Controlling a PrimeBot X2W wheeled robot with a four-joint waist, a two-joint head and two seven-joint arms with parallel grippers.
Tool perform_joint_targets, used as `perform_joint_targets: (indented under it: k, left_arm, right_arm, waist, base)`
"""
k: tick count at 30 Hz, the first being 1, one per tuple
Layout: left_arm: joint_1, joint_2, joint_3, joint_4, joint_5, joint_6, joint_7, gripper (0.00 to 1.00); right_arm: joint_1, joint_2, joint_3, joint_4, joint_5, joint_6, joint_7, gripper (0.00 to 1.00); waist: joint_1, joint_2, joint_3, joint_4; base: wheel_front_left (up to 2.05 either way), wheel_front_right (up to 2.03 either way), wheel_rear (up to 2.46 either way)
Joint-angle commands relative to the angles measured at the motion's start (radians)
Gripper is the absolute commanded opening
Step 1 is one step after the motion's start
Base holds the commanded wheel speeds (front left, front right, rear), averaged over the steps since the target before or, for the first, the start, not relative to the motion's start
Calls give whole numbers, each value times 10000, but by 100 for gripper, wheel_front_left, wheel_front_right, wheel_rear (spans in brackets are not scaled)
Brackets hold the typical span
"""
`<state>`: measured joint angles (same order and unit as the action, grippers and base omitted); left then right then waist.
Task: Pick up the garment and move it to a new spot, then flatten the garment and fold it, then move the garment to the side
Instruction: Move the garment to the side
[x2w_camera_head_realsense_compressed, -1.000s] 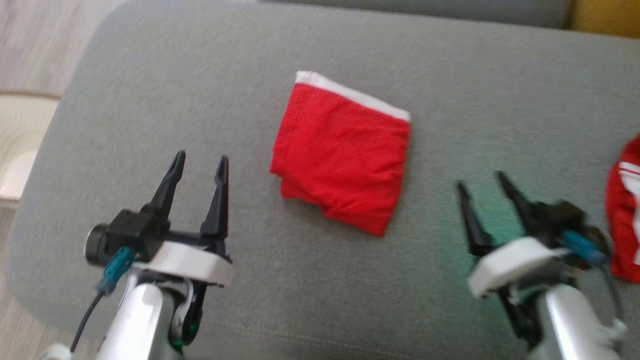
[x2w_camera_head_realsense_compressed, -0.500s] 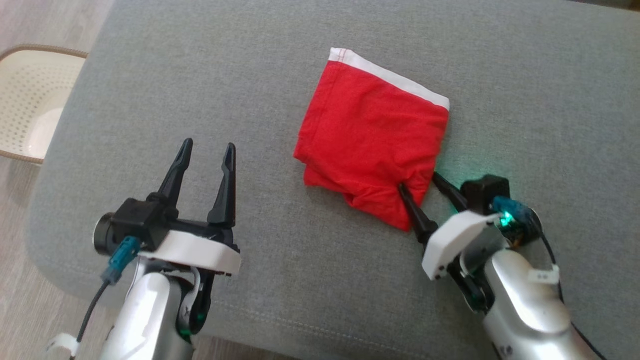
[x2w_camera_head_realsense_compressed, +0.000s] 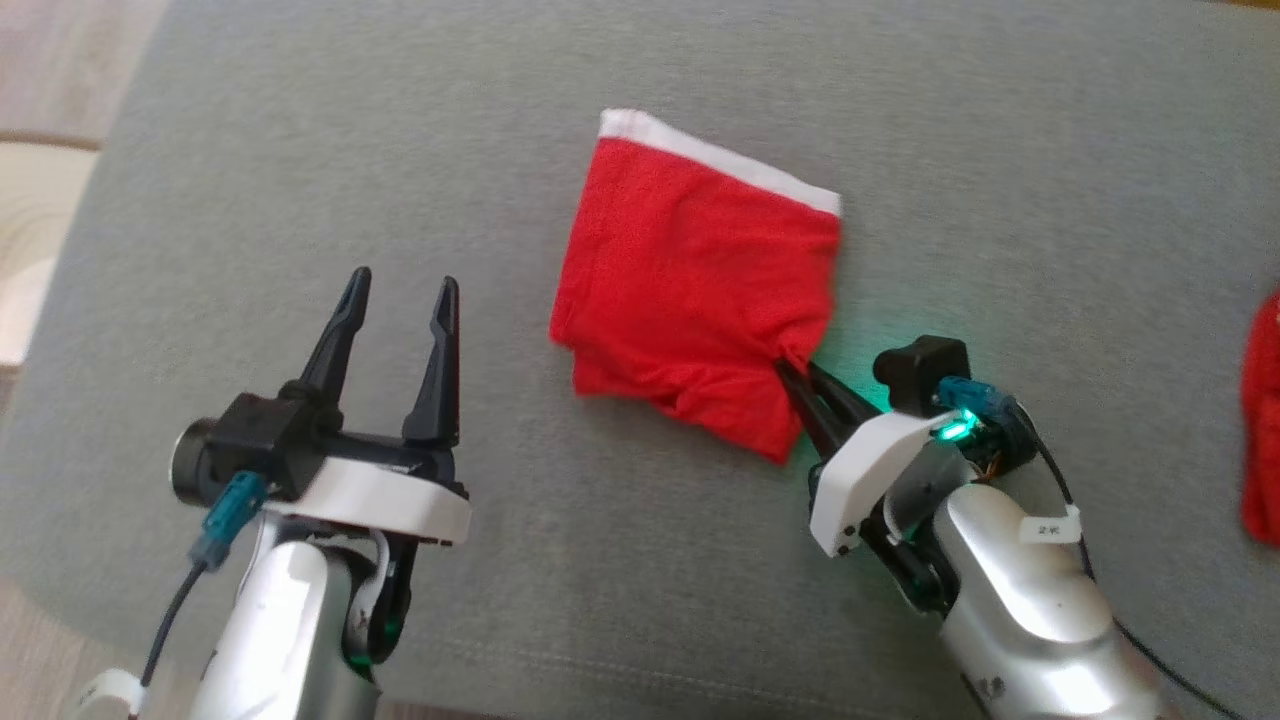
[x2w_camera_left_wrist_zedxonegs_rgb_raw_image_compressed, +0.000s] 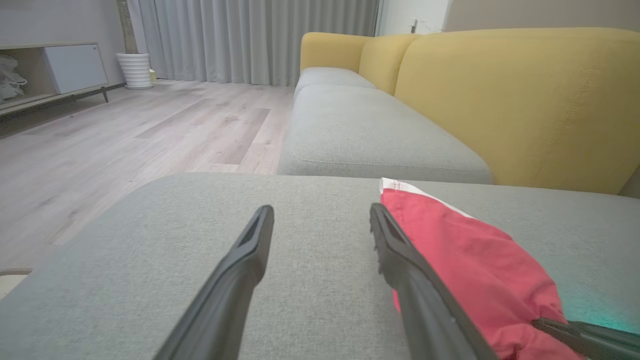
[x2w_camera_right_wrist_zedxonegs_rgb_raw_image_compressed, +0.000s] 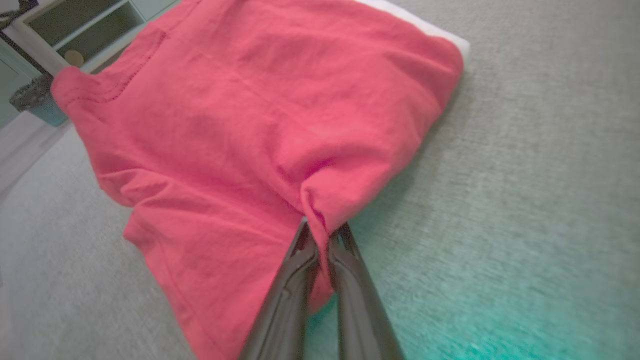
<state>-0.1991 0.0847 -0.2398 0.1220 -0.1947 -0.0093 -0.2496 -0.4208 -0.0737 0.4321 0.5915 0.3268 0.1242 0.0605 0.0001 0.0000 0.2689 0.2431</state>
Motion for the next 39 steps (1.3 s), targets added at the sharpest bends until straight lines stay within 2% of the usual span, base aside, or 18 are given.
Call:
perform_joint_targets:
  k: [1,8,16,24,29,33,36,39]
  left_arm:
    - [-232,134,446,-422,121,-19,-121,100]
    - [-42,278,677,-594,186,-25,-121,100]
    - [-86,363,659,-720,245,-121,-122,100]
    - [-351,481,550,-751,290,-253,-122,100]
    - [-417,552,557,-820,309,-232,-122,100]
    - [-505,597,546,-895,312,-246,-122,100]
    - [-624,613,542,-946,293,-267,-122,100]
    - [-788,615,509,-974,285,-305,-122,100]
  right_arm:
    - [15,-180,340,-379,-179,65,58,0]
    - [507,-1621,739,-1996,-297,65,874,0]
    - [911,-3545,308,-4036,-322,65,2247,0]
    - [-289,-6206,696,-5771,-362,65,3062,0]
    - [-738,-7521,-35,-6515,-135,65,3682,0]
    - [-689,-7916,-1055,-6343,74,65,4237,0]
    - [-553,-7765,-1713,-5881,134,65,4395,0]
    - [-383,-7249,-2466,-5060,118,65,4540,0]
  waist:
    - [-1,0,-20,-395]
    - [-1,0,-156,-1822]
    - [-1,0,-11,-3293]
    - [-1,0,479,-4002]
    - [-1,0,693,-4159]
    - [-1,0,915,-4209]
    - [-1,0,1139,-4237]
    - [-1,0,1360,-4202]
  base:
    - [0,0,0]
    - [0,0,0]
    - [0,0,0]
    - [0,0,0]
    - [0,0,0]
    - [0,0,0]
    - [0,0,0]
    - [0,0,0]
